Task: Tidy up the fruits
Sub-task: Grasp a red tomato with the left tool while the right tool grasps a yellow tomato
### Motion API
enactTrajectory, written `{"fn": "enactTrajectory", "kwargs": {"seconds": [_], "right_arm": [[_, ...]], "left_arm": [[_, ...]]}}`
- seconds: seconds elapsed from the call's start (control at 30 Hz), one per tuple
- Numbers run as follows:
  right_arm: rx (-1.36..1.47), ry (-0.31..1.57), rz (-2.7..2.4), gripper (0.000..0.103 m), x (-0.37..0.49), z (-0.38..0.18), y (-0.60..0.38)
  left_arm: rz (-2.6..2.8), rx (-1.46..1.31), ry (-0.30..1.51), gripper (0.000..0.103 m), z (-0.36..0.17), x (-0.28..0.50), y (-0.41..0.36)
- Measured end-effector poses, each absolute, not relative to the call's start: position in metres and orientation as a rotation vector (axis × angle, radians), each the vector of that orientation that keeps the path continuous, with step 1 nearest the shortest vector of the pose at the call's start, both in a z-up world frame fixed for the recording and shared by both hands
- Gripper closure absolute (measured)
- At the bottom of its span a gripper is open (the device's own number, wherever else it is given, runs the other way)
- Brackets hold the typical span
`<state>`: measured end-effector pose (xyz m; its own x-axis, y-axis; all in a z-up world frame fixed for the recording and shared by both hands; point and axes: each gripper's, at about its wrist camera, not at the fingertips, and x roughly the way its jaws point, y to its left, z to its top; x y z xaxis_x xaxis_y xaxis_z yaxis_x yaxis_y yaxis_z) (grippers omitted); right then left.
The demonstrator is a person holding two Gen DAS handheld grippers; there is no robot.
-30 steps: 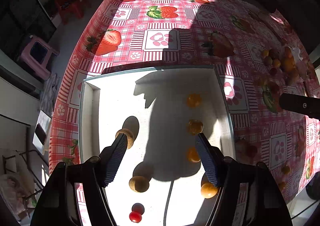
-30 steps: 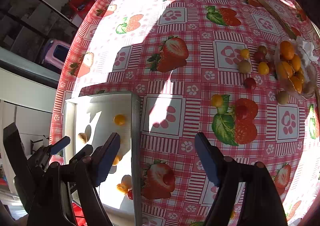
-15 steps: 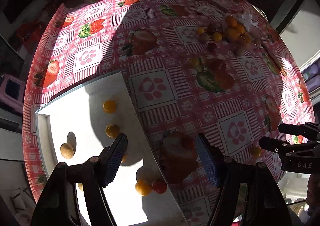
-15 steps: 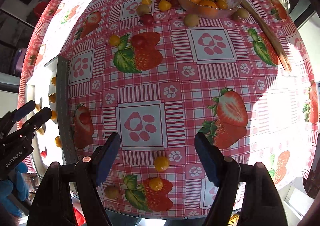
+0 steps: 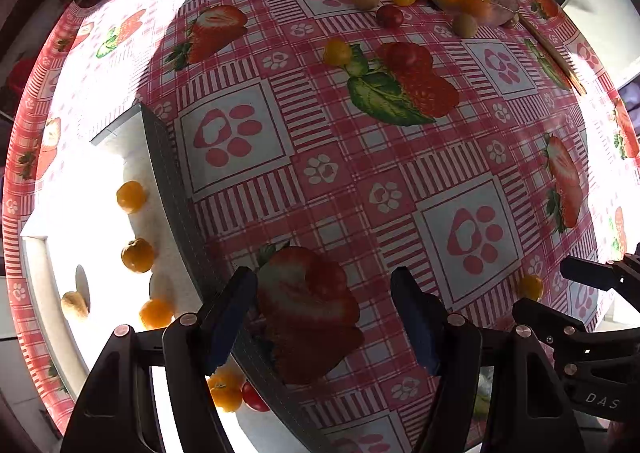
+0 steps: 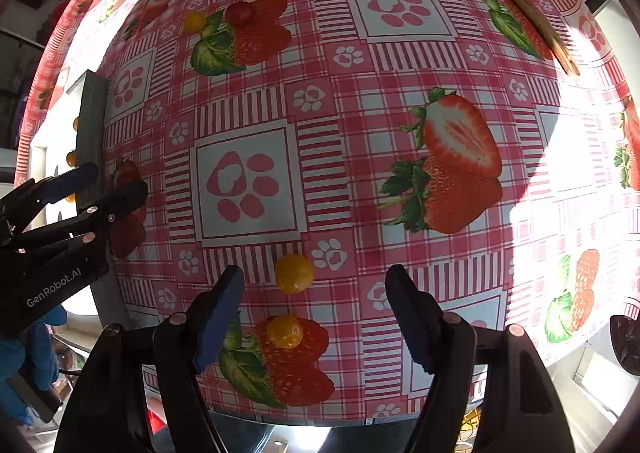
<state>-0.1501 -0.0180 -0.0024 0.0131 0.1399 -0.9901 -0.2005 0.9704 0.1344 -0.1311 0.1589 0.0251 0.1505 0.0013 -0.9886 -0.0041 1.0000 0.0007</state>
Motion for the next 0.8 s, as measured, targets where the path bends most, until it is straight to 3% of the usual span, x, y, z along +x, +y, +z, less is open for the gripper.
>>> {"fn": "enactTrajectory", "kwargs": {"seconds": [0.13, 0.3, 0.4, 0.47, 0.53, 0.63, 0.8], "right_arm": [[-0.047, 1.552, 0.25, 0.037, -0.152, -0.01, -0.014], [-0.071, 1.546, 0.238, 0.039, -0.156, -0.011, -0.01], [-0.104, 1.542, 0.234, 0.047, -0.155, -0.011, 0.0], [-0.122, 1.538, 0.236, 0.06, -0.155, -0.011, 0.005], [-0.121, 1.538, 0.248, 0.071, -0.155, -0.01, 0.004], [-0.086, 1.54, 0.268, 0.077, -0.155, -0.01, -0.001], [0.002, 1.541, 0.276, 0.079, -0.154, -0.007, -0.014]], "left_arm": [[0.01, 0.011, 1.447, 0.031, 0.015, -0.131, 0.153], [0.02, -0.013, 1.441, 0.031, 0.013, -0.134, 0.153], [0.025, -0.022, 1.439, 0.032, 0.011, -0.135, 0.155], [0.028, -0.029, 1.43, 0.04, 0.012, -0.135, 0.159], [0.019, -0.029, 1.418, 0.06, 0.017, -0.14, 0.161], [-0.013, -0.031, 1.414, 0.08, 0.021, -0.141, 0.158], [-0.04, -0.103, 1.405, 0.08, 0.029, -0.147, 0.16]]}}
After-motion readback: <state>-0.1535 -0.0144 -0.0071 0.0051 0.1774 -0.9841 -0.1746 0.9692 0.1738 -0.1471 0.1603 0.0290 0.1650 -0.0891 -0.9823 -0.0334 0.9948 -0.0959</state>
